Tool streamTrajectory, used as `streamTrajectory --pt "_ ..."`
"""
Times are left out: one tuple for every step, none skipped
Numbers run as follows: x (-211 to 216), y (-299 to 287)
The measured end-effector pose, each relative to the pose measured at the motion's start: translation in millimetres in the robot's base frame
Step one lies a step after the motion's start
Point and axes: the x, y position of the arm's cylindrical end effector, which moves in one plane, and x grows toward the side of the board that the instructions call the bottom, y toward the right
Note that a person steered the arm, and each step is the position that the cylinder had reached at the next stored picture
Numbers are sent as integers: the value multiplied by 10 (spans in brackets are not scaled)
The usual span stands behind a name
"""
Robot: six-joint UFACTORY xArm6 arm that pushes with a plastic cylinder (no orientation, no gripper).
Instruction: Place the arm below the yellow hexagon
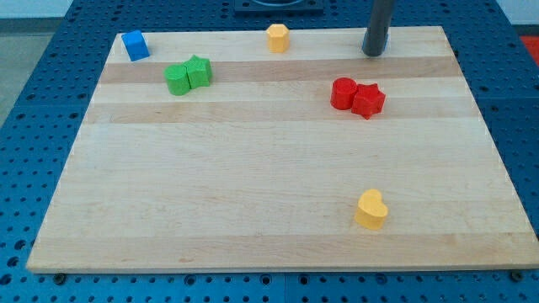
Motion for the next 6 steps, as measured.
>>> streamTrajectory --pt "-1 91" --pt "-1 241" --pt "-1 176" --pt "-1 -272" --pt "49 -783" --pt "227 -1245"
